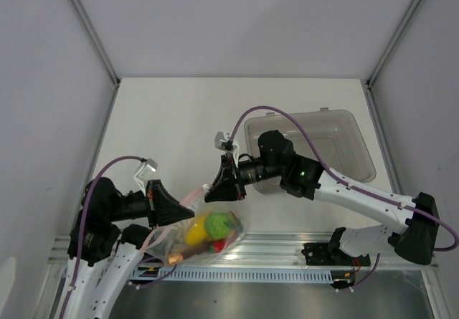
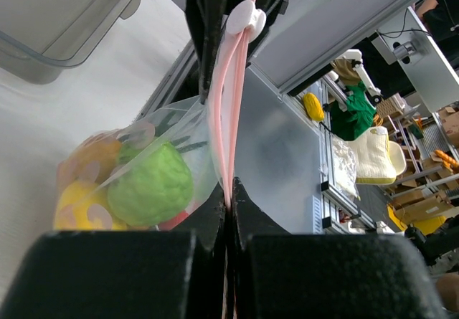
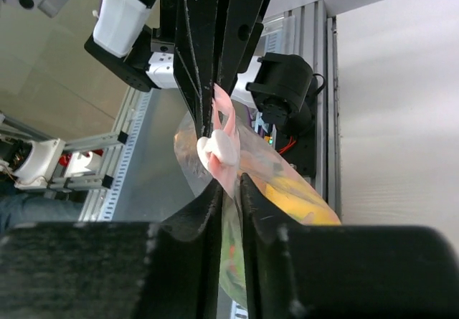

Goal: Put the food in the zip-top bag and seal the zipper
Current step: Zip the zipper food storage bag at the center of the board.

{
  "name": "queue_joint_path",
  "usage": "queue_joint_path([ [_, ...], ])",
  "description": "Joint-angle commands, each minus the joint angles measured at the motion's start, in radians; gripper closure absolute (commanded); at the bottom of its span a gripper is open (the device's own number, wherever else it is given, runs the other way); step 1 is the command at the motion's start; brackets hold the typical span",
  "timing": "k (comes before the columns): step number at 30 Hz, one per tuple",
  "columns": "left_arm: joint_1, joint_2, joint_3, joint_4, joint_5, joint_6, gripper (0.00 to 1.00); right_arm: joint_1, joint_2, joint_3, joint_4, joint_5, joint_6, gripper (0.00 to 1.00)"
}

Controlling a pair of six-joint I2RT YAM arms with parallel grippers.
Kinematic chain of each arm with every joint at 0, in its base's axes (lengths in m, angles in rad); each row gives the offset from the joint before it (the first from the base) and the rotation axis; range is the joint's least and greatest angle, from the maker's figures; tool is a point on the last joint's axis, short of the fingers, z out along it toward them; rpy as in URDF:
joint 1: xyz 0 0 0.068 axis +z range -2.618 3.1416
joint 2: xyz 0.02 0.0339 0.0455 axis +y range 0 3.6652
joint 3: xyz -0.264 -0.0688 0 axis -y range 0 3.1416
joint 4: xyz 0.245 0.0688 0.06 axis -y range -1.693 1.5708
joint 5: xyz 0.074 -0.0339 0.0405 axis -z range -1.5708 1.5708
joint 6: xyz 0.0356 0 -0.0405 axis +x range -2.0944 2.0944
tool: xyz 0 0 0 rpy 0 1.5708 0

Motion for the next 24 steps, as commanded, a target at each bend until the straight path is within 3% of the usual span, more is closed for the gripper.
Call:
queue_joint_path([
  [1, -0.004, 0.002, -0.006, 0.043, 0.025, 0.007, 0.99, -0.001, 0.015, 0.054, 0.054, -0.050, -0.017, 0.93],
  [4, -0.004, 0.002, -0.010, 0.040, 0.024, 0.012, 0.99, -0.003, 0.021, 0.058, 0.045, -0.048, -0.025, 1.00],
  [7, -0.004, 0.007, -0.010, 0.024, 0.004, 0.021, 0.99, -0.004, 0.025, 0.057, 0.042, -0.044, -0.026, 1.00],
  [9, -0.004, 0.021, 0.013, -0.025, -0.051, 0.065, 0.87, -0.001, 0.023, 0.052, 0.037, -0.005, -0.022, 1.00],
  [11, -0.004, 0.030, 0.063, -0.120, -0.172, 0.122, 0.59, 0.000, 0.020, 0.046, 0.040, 0.039, -0.005, 1.00],
  [16, -0.004, 0.021, 0.120, -0.128, -0.308, 0.125, 0.43, 0.040, 0.032, 0.043, 0.034, 0.131, 0.014, 1.00],
  [24, -0.004, 0.054, 0.160, -0.050, -0.320, 0.087, 0.42, 0.128, 0.037, 0.054, 0.002, 0.275, 0.012, 1.00],
])
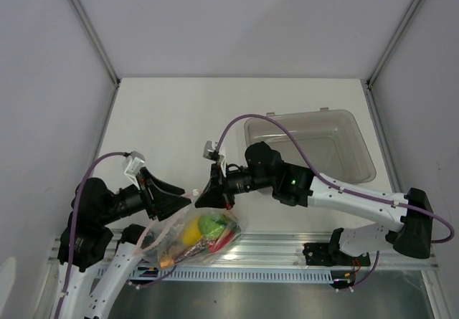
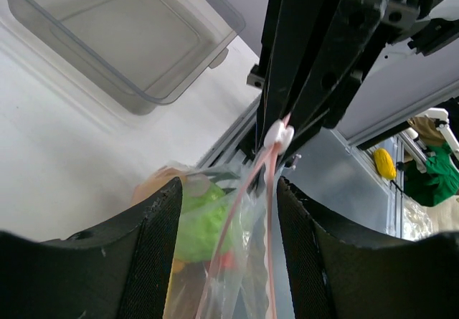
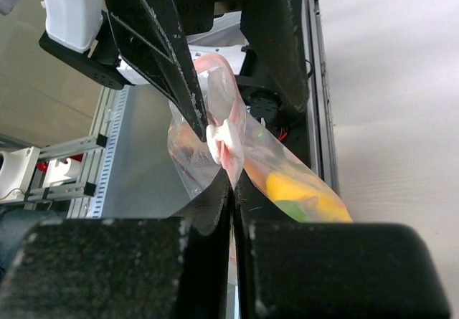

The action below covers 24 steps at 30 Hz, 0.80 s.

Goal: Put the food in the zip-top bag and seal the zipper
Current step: Zip the zipper food storage bag at the center of the board.

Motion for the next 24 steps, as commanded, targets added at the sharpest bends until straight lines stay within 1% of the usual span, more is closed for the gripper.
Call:
queue_joint_path([
  [1, -0.004, 0.030, 0.039, 0.069, -0.017, -0.018, 0.42, 0.025, -0.010, 0.039, 0.000, 0.099, 0.005, 1.00],
  [3, -0.004, 0.030, 0.029, 0.106, -0.003, -0.030, 0.43, 0.032, -0.022, 0.033, -0.002, 0.111, 0.012, 1.00],
  [12, -0.004, 0.030, 0.006, 0.199, 0.022, -0.075, 0.58, 0.055, -0.013, 0.023, 0.040, 0.102, 0.064, 1.00],
  [24, -0.004, 0.021, -0.036, 0.251, 0.060, -0.099, 0.58, 0.072, -0.030, 0.000, 0.081, 0.107, 0.094, 1.00],
])
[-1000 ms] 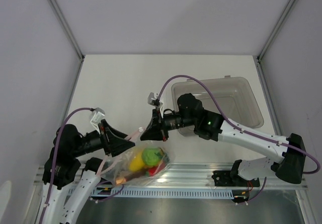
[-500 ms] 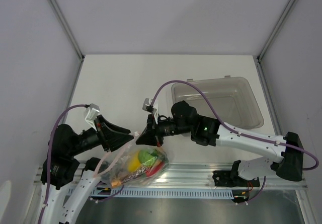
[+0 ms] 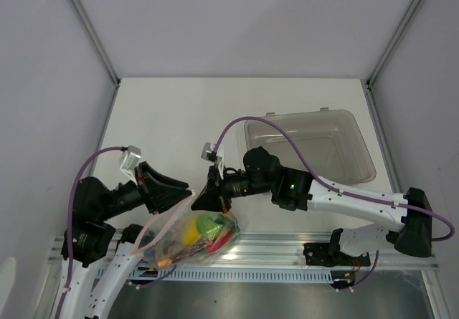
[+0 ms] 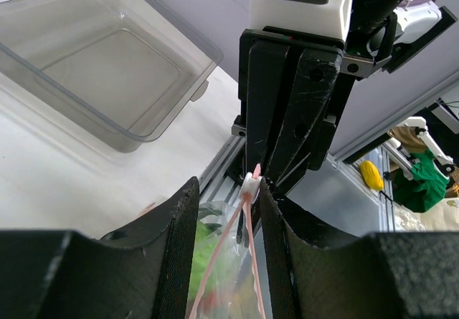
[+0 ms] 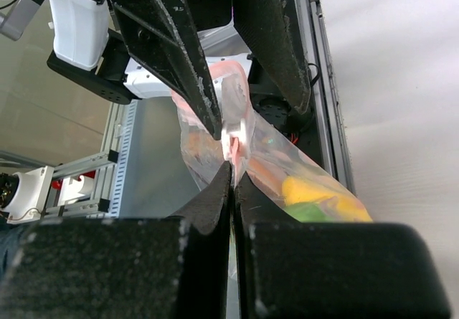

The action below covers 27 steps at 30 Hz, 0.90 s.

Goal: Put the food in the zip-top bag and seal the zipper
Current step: Zip the zipper food storage bag at the center of the board.

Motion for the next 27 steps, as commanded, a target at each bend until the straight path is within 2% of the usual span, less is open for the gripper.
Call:
queue_joint_path([
  [1, -0.004, 0.004, -0.018, 0.053, 0.037, -0.018, 0.58, 0.007, -0.028, 0.003, 0.059, 0.007, 0.015, 1.00],
  [10, -0.004, 0.022, -0.058, 0.110, 0.111, -0.052, 0.57, 0.007, -0.033, -0.001, 0.057, 0.004, 0.009, 1.00],
  [16, -0.004, 0.014, -0.079, 0.161, 0.114, -0.091, 0.72, 0.007, -0.033, -0.006, 0.054, 0.007, 0.010, 1.00],
  [19, -0.004, 0.022, -0.081, 0.170, 0.128, -0.102, 0.85, 0.007, -0.030, -0.007, 0.054, 0.013, 0.012, 1.00],
  [20, -0.004, 0.024, -0.081, 0.166, 0.130, -0.101, 0.95, 0.007, -0.031, -0.006, 0.056, 0.019, 0.012, 1.00],
  [21, -0.004, 0.025, -0.081, 0.159, 0.127, -0.099, 0.99, 0.007, -0.033, -0.006, 0.057, 0.022, 0.013, 1.00],
  [27, -0.004, 0.022, -0.069, 0.100, 0.120, -0.082, 0.99, 0.012, -0.063, -0.024, 0.079, 0.102, 0.006, 1.00],
])
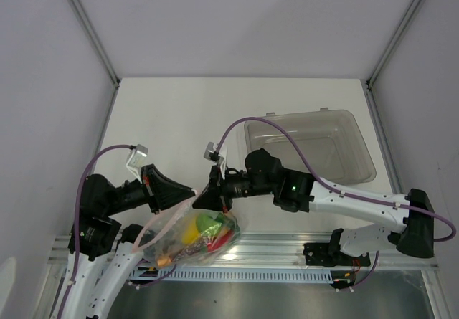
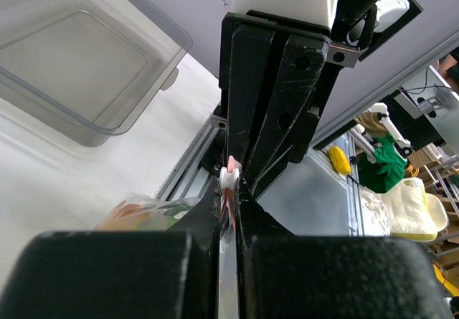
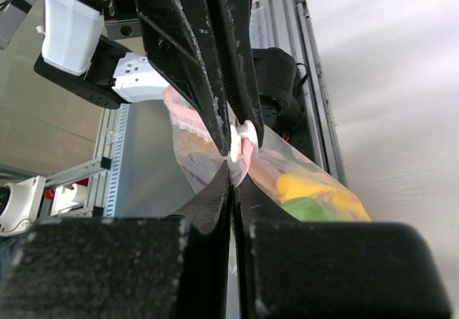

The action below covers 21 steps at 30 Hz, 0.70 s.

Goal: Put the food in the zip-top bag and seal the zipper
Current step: Zip the zipper food storage bag at the center of the board.

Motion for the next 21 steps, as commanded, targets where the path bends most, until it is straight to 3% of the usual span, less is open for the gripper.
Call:
queue_joint_path([
  [1, -0.004, 0.011, 0.007, -0.026, 0.012, 0.009, 0.99, 0.010, -0.056, -0.006, 0.073, 0.085, -0.002, 1.00],
  [13, -0.004, 0.106, 0.015, 0.018, 0.097, -0.018, 0.99, 0.006, -0.051, -0.024, 0.132, 0.191, 0.015, 1.00],
  [21, -0.004, 0.176, 0.078, -0.044, 0.140, 0.043, 0.99, -0.063, -0.077, -0.029, 0.119, 0.204, 0.033, 1.00],
])
